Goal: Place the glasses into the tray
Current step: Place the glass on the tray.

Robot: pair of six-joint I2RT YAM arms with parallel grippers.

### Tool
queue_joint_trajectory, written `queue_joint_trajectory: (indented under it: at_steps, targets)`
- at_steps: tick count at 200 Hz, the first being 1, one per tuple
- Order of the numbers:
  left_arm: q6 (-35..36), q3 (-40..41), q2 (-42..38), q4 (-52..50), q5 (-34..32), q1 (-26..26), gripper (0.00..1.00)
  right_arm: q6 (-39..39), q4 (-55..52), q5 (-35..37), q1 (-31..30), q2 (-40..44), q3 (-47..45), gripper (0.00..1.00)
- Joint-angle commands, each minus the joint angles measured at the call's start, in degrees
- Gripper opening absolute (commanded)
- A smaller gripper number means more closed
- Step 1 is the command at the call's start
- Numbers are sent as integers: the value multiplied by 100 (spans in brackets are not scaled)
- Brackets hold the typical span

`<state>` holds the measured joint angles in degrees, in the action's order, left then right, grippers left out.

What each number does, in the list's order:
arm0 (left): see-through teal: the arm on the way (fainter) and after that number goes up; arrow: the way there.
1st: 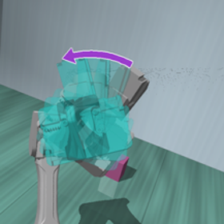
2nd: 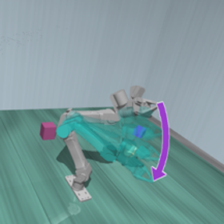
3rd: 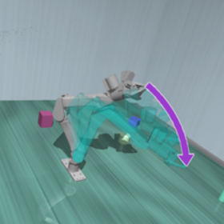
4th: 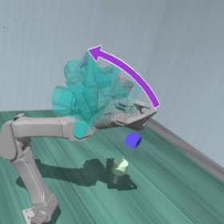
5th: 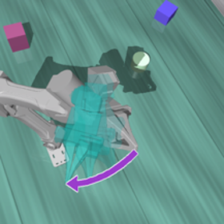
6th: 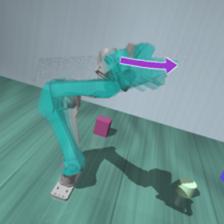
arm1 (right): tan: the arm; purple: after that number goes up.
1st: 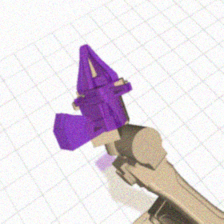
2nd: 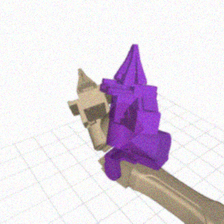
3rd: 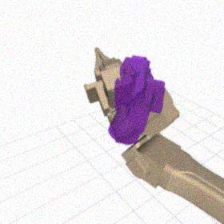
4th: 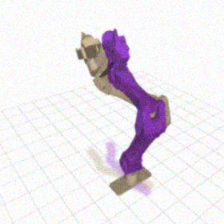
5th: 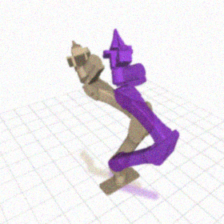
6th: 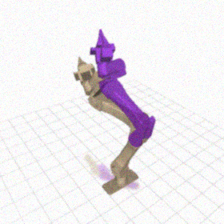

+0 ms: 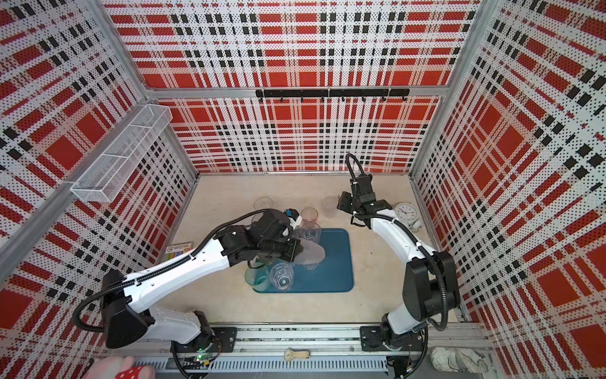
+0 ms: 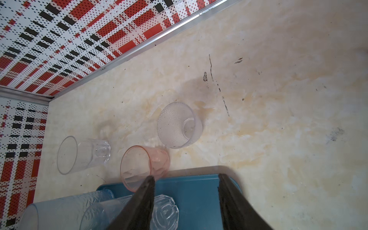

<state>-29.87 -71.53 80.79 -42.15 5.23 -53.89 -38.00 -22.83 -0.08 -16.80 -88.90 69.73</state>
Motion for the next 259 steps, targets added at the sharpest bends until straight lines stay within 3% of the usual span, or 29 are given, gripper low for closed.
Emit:
queue_joint_trajectory:
  at_steps: [1,68,139,259]
  targets:
    - [208,7,102,-476,223,-195,0,-31,103,-63,4,159,-159,55]
    - [568,22,886,-995,-168,-639,0,9,163,-36,8,193,-267,55]
    - [842,-236,1645,-1261,-736,-625,0,28,215,-8,2,287,-478,55]
    - [1396,-948,2482,-1410,-952,-464,0,30,297,-37,8,280,-606,55]
